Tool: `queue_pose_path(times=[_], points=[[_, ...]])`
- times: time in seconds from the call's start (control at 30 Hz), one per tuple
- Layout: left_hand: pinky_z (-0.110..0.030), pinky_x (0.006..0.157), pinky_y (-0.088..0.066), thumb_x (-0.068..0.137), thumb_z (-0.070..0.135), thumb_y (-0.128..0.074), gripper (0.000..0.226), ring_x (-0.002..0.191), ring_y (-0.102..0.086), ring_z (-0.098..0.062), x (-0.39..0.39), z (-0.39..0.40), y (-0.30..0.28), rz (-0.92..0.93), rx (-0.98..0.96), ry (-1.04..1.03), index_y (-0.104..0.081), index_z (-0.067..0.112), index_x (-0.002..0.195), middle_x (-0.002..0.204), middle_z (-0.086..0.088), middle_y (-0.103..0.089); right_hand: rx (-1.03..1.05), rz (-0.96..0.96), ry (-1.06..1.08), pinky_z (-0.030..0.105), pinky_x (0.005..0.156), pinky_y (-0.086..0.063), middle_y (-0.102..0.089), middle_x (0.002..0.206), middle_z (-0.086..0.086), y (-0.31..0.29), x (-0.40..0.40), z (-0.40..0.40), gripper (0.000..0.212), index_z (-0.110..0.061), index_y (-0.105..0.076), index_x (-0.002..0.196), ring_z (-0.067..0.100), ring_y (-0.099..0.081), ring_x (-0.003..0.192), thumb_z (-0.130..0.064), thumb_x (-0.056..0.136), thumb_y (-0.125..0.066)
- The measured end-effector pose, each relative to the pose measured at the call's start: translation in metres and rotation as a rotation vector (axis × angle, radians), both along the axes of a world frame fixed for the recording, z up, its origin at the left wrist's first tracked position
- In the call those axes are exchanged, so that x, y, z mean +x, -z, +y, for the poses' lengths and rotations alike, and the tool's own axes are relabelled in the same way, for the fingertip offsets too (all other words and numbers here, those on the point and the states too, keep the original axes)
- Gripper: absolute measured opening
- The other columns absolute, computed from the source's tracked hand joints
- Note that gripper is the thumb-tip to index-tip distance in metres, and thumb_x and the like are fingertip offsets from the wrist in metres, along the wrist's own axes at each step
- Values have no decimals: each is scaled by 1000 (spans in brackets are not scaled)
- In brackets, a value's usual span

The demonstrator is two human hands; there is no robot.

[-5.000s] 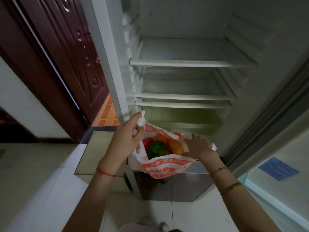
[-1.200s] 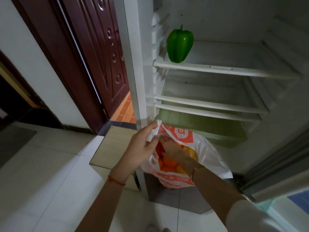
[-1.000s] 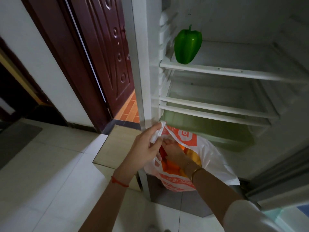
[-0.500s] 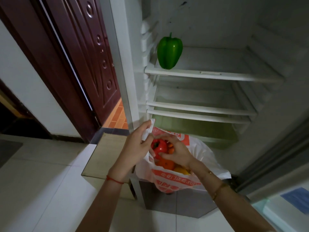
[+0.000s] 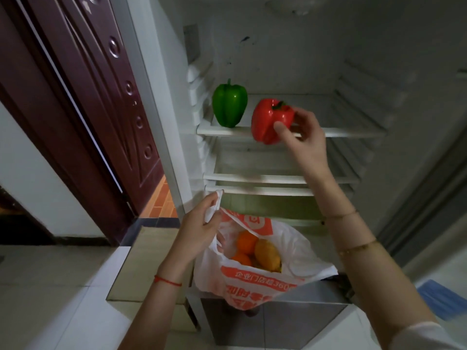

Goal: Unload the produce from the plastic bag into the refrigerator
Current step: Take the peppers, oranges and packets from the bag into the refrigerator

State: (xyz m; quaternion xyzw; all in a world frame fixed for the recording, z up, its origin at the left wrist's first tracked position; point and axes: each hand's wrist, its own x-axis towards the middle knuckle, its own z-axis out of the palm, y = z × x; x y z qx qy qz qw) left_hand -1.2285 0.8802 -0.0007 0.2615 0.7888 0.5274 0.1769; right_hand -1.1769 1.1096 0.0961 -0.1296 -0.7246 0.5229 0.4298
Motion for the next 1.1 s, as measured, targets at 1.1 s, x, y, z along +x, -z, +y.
queue_pose_path(times=[1.1], points=[[-6, 85, -48, 99, 20, -52, 43, 96, -67, -3, 32, -3, 12, 191, -62, 63, -46, 38, 137, 123, 27, -54, 201, -937, -385, 30, 79, -57, -75, 94, 9, 143, 42, -29, 25, -7, -74, 95, 22, -72, 87, -26, 94, -59]])
